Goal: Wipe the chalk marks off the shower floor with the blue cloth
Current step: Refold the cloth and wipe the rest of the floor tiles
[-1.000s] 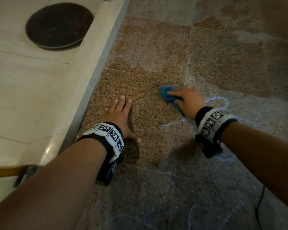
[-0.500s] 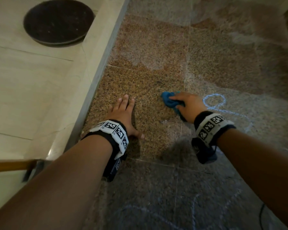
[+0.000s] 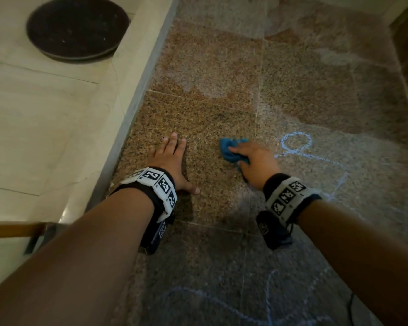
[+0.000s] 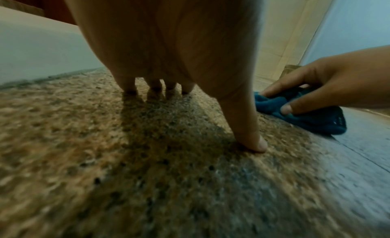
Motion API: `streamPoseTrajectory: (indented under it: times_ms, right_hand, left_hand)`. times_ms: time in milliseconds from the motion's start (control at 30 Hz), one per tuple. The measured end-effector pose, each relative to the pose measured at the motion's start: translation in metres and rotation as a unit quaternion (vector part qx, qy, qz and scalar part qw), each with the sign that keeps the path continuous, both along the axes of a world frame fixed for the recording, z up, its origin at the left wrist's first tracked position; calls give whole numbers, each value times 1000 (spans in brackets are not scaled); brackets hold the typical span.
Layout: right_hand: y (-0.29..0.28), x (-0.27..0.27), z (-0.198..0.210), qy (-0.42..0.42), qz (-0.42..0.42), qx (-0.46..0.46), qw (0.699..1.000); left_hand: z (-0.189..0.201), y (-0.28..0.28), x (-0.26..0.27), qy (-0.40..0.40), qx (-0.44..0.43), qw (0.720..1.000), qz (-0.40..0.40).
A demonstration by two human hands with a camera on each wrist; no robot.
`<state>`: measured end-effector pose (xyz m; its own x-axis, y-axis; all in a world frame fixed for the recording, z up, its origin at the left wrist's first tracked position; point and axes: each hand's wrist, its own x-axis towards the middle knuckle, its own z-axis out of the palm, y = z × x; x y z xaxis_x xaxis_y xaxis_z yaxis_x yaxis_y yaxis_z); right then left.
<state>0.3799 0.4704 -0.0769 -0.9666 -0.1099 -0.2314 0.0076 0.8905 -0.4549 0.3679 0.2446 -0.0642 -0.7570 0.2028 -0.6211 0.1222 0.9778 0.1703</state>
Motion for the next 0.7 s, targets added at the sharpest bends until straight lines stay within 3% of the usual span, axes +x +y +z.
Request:
streamPoseTrajectory:
  times_ms: [133,200,300,400,600,700]
  right_hand:
    - [-18,33,2,-42,193,83,977]
    - [-15,33,6,-40,240,64,968]
    - [4,12,3,6,169,-25,985]
    - [10,-2,2,9,69,12,997]
    - [-13,31,9,-17,180,83,980]
    - [-9,29,15,-29,231,29,972]
  left_hand:
    - [-1,0,-1,6,-4,1000,2]
    - [0,1,0,3,-4,1000,1]
    - [7,0,-1,-9,-24,1000,-16]
    - [15,4,-1,-12,-55,998,-36]
    - [1,19,15,-32,-39,996,-75]
    - [-5,13,16,-21,-25,997,-71]
